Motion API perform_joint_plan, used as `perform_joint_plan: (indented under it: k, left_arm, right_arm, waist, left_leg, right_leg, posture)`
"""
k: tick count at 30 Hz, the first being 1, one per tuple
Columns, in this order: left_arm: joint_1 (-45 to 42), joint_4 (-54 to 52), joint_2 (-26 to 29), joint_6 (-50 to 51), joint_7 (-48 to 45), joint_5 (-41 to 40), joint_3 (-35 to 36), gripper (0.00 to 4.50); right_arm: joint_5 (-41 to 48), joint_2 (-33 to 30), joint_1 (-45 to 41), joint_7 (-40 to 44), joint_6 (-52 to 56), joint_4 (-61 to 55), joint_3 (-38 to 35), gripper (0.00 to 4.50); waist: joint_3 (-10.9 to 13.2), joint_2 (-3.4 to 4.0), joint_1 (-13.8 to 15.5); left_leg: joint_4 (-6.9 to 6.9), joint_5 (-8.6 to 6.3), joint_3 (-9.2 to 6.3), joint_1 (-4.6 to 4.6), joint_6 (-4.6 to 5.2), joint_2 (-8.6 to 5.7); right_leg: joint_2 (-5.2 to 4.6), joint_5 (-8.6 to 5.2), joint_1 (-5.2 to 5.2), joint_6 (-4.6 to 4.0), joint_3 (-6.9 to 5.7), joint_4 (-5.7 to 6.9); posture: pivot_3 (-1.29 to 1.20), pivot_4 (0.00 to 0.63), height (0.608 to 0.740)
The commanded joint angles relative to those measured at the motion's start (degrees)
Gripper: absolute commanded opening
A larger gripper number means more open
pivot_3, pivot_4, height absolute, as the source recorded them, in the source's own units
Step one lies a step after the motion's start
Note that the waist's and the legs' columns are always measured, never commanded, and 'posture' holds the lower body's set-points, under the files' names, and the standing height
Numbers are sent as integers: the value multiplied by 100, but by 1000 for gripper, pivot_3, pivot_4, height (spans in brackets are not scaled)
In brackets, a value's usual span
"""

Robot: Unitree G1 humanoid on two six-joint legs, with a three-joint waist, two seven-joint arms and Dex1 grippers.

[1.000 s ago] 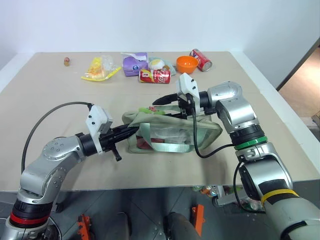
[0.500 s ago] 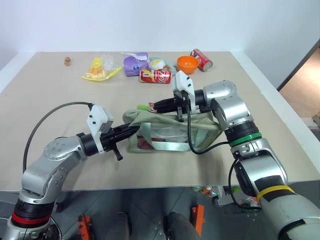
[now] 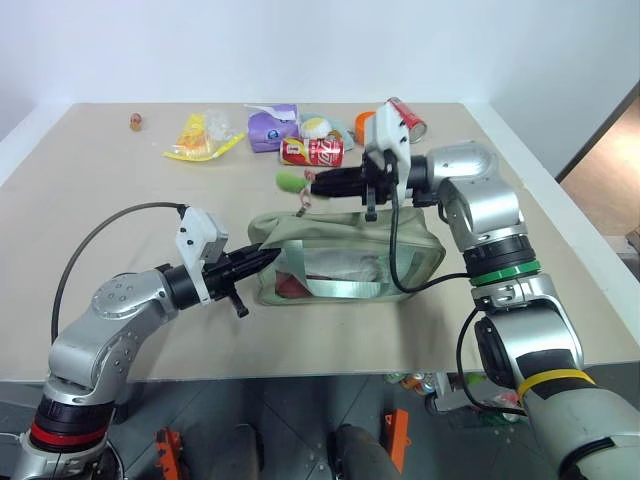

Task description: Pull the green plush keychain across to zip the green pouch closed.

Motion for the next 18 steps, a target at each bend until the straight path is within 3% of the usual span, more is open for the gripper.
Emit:
perform_joint_plan:
  k: [1, 18]
  left_arm:
    - [-134, 84, -118, 101, 191, -18, 19, 0]
    - [-797, 833, -250, -586, 464, 602, 108, 0]
  right_arm:
    - [122, -170, -174, -353, -30, -478, -346, 44]
    - [-200, -1046, 625, -2333, -264, -1092, -1158, 44]
  waist:
    - [0, 0, 2]
    - [2, 2, -15]
  left_leg:
    - [1, 0, 0, 0, 0, 0]
    - [-4, -3, -2, -26, -3, -1]
  right_leg:
    - [0, 0, 0, 0, 0, 0]
    - [1, 0, -25, -4, 1, -2]
  posture:
    - [0, 150, 740]
    - [0, 150, 740]
